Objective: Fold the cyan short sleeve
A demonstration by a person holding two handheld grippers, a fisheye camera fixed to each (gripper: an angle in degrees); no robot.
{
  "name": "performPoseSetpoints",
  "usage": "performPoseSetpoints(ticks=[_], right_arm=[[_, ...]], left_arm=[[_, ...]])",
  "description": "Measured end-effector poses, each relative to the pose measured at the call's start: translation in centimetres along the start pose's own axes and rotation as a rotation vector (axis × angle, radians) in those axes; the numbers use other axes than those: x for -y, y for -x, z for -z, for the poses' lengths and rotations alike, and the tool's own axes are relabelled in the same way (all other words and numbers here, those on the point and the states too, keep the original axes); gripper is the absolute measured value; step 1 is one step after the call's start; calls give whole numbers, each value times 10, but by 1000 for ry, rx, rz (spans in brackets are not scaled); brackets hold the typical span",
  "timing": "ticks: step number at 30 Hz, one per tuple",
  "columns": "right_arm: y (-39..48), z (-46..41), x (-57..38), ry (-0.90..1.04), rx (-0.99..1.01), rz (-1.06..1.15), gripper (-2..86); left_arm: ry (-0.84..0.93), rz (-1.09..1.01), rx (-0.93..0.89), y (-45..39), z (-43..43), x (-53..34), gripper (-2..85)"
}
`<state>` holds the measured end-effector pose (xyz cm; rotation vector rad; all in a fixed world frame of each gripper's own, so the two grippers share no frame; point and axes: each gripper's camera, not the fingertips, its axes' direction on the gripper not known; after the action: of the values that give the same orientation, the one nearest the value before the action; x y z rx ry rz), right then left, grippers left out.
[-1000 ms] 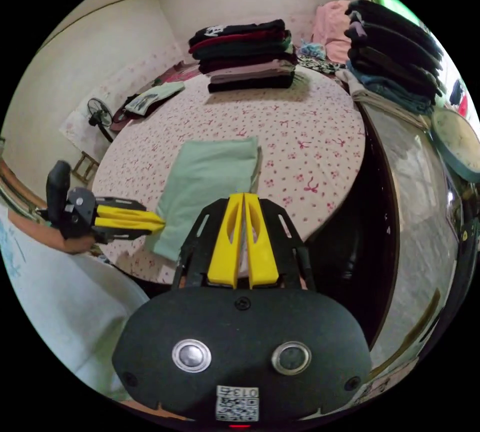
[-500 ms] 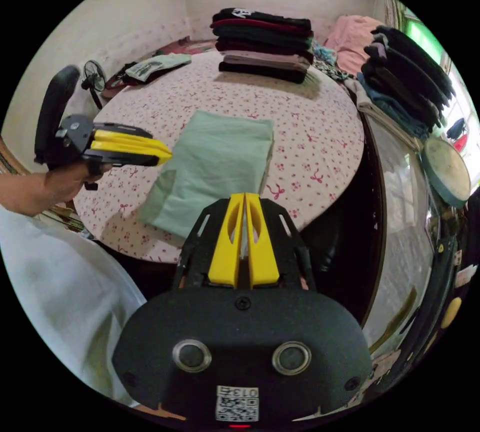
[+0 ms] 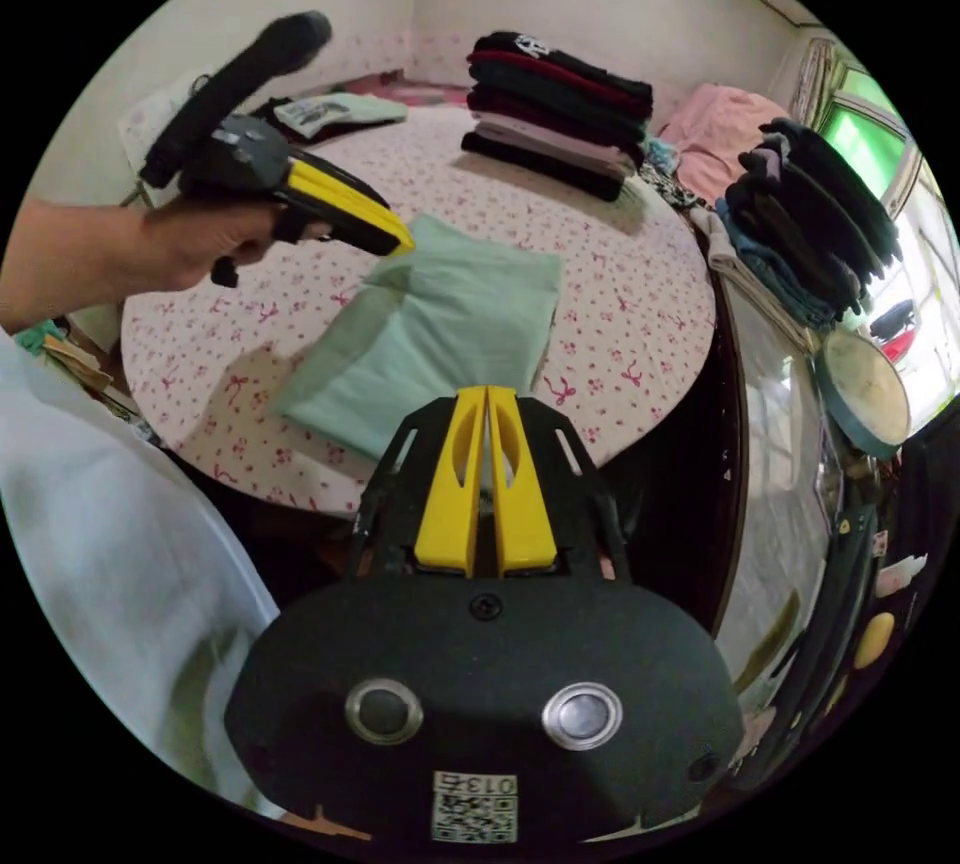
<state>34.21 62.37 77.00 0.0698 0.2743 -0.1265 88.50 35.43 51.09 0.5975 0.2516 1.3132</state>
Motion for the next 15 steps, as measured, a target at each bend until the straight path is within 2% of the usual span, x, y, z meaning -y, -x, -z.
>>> performPoseSetpoints(ticks=[5, 8, 10, 15], right_arm=[[5, -36, -5, 145, 37, 10, 1], [-11, -35, -18, 115, 76, -33, 5], [-25, -33, -26, 158, 102, -79, 12], [-69, -17, -59, 33, 170, -313, 72]], left_arm=[[49, -35, -17, 15, -27, 3, 0], [60, -46, -49, 35, -30, 2, 5], [13, 71, -110, 66, -25, -10, 16], [-86, 359, -257, 139, -29, -45, 95]])
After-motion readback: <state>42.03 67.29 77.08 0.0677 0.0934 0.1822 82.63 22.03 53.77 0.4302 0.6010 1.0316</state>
